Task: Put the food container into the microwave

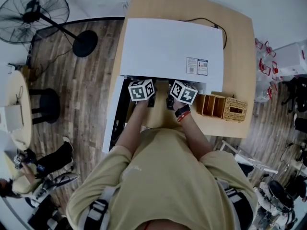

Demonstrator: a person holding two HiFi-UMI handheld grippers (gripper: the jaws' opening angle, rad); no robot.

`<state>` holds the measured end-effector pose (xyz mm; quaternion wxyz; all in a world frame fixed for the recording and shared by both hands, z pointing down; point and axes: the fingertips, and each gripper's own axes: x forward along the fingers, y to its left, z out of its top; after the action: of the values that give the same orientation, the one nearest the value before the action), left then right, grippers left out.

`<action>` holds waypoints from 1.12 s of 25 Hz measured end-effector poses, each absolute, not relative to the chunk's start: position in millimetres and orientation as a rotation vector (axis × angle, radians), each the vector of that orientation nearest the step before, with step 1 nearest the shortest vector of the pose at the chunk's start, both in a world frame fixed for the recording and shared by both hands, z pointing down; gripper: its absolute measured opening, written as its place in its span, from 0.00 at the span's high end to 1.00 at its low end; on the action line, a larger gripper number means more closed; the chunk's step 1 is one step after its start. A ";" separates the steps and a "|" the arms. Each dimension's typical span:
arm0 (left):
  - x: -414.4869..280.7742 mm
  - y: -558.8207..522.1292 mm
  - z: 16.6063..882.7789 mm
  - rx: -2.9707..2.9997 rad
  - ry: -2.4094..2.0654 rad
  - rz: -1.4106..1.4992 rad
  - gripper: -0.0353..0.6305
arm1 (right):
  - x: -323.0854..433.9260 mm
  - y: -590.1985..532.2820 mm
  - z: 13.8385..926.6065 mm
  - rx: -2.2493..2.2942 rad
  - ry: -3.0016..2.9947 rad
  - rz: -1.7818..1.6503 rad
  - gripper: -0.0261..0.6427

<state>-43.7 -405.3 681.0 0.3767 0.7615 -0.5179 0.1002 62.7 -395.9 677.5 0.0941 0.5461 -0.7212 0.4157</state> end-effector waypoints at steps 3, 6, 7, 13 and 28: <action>-43.1 -404.2 679.8 1.982 -1.322 0.266 0.84 | 56.9 -396.3 676.2 1.590 -2.165 1.211 0.79; -40.9 -402.9 677.5 1.997 -1.316 0.251 0.66 | 55.1 -394.1 677.4 1.581 -2.177 1.209 0.75; -40.9 -402.3 676.5 1.999 -1.319 0.247 0.66 | 55.8 -392.9 678.2 1.583 -2.176 1.206 0.75; -44.9 -393.8 670.3 2.009 -1.328 0.240 0.66 | 57.8 -387.4 670.0 1.607 -2.186 1.175 0.75; -50.1 -331.6 648.4 2.064 -1.358 0.255 0.71 | 57.4 -327.9 646.1 1.629 -2.205 1.076 0.75</action>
<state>-50.1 -331.6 648.4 0.3231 0.7863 -0.5175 0.0972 57.4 -327.9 646.1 0.0983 0.5504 -0.7451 0.3636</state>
